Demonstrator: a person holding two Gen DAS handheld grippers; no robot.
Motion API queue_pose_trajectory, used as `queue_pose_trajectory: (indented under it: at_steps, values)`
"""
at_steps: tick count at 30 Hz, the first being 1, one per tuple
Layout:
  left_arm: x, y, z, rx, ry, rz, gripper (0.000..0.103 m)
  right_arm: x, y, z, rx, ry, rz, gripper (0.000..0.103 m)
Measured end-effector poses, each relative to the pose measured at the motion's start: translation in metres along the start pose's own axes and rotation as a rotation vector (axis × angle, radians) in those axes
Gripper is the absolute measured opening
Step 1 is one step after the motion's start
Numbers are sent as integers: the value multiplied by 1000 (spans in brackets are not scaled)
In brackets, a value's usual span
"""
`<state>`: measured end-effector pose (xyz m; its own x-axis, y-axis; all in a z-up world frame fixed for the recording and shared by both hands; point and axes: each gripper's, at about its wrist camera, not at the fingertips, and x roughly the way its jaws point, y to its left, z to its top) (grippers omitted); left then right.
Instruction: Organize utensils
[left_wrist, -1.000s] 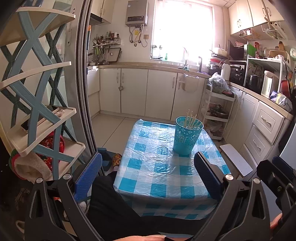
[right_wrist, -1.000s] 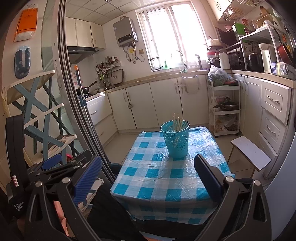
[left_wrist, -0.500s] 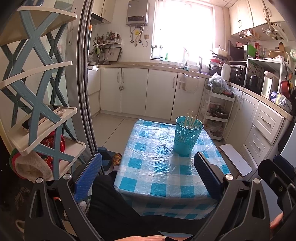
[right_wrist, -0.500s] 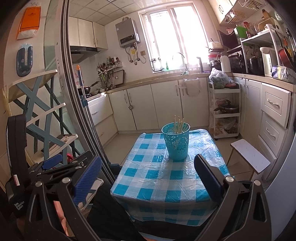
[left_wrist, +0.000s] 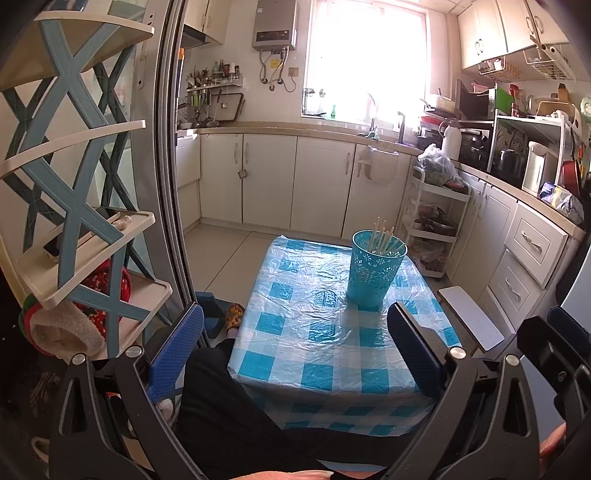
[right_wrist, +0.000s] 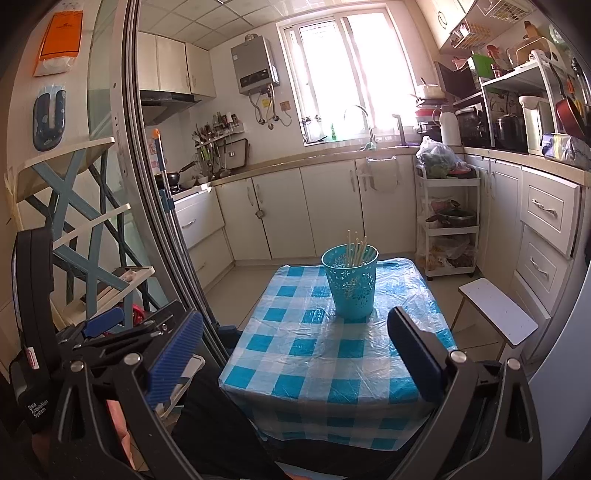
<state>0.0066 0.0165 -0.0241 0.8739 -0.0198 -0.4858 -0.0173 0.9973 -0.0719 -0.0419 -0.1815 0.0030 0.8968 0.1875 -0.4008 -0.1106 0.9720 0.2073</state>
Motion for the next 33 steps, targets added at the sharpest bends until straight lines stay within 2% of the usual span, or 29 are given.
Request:
queue_pose_trajectory:
  at_steps: [18,33]
  values:
    - [-1,0,0,-1,1,1,96,-1,1,0,-3,2,-7,96]
    - [0,-2,-2,-21,11,-10,96,2,2,0,-34,39,-83,96]
